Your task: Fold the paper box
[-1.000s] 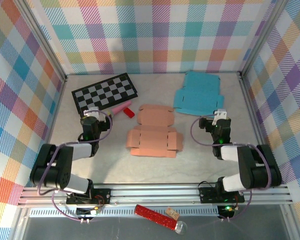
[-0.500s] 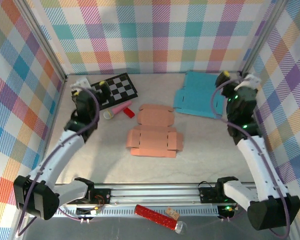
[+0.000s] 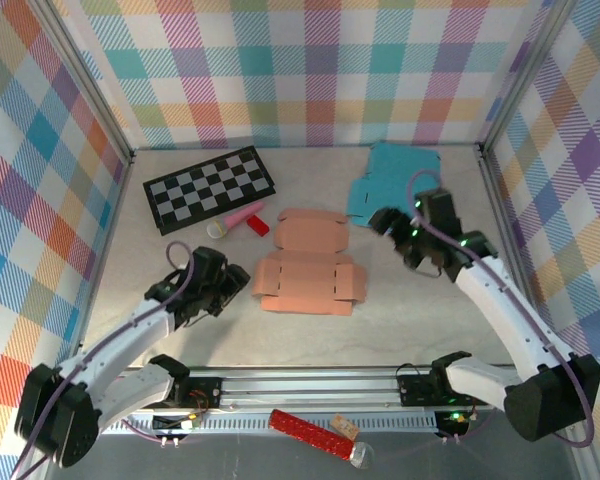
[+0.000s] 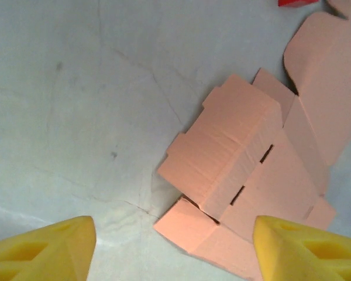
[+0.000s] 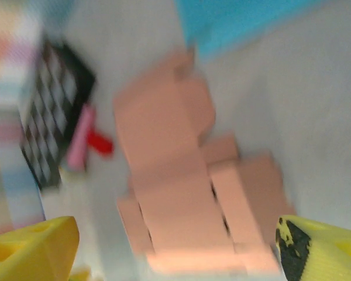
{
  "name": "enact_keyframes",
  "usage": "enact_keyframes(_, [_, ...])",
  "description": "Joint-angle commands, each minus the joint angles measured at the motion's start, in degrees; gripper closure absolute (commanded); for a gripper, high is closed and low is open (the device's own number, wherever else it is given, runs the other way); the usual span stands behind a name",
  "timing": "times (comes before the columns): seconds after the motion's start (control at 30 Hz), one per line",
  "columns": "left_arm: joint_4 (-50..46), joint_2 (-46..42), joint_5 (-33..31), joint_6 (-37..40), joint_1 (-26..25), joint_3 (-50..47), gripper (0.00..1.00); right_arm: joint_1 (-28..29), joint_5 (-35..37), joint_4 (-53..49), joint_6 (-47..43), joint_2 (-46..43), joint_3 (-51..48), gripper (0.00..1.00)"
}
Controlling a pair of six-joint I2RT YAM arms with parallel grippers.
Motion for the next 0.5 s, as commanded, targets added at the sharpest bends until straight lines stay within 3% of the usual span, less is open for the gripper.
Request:
enact_keyframes(0.0, [15.39,-1.05,3.02,-13.59,-2.8,-5.97,0.33,2.55,-9.23,6.67,7.28,-5.25,-5.19,0.21])
enact_keyframes(0.27, [27.6,5.27,-1.47,-21.85,-9.47,-10.7,0.35,4.18,-13.42,14.85,14.13,-6.3,-15.29,0.3])
enact_keyframes(0.47, [33.97,10.87,-4.55,-23.62,-10.62,-10.66,0.42,4.28,-15.44,18.73,15.85,-3.68,-17.41,0.34])
